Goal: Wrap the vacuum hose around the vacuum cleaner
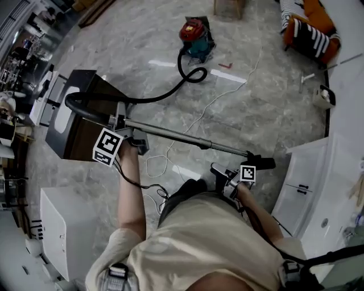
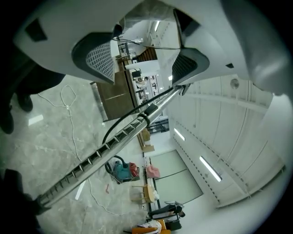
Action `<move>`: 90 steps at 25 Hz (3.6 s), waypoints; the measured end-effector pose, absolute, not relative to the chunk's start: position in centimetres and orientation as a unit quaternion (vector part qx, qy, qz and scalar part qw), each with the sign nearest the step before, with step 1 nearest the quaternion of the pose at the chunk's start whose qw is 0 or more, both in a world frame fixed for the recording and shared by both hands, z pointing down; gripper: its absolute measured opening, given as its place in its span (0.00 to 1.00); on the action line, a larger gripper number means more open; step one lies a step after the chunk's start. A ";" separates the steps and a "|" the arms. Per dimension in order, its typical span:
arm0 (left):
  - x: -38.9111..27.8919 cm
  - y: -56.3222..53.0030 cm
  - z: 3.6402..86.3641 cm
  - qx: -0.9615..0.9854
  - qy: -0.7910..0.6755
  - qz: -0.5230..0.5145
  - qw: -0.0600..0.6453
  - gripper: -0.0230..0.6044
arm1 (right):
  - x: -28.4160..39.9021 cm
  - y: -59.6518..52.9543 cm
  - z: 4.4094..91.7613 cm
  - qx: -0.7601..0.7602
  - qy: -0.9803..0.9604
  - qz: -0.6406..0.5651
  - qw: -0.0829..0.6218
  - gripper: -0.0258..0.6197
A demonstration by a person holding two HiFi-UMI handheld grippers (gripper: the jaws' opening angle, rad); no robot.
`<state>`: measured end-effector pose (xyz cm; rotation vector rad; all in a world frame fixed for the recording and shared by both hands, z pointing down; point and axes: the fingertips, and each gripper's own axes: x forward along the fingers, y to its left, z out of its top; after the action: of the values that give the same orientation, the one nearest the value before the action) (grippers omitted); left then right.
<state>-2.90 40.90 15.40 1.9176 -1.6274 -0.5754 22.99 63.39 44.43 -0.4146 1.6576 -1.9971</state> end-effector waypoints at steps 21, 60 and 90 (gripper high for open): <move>-5.2 25.9 16.5 0.738 -0.486 -0.298 0.361 0.13 | 31.5 37.7 49.6 -0.419 0.478 -0.664 0.395 0.62; 11.7 13.3 18.1 0.694 -0.474 -0.435 0.324 0.13 | 62.1 9.3 39.0 -0.356 0.551 -0.580 0.483 0.23; 11.2 -10.8 31.9 0.539 -0.461 -0.521 0.476 0.13 | 66.3 -15.5 31.3 -0.417 0.618 -0.500 0.441 0.19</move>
<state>11.17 -10.77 31.95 1.3161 -1.1257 -1.2723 66.26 -15.50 31.25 -1.0339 1.5332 -1.2416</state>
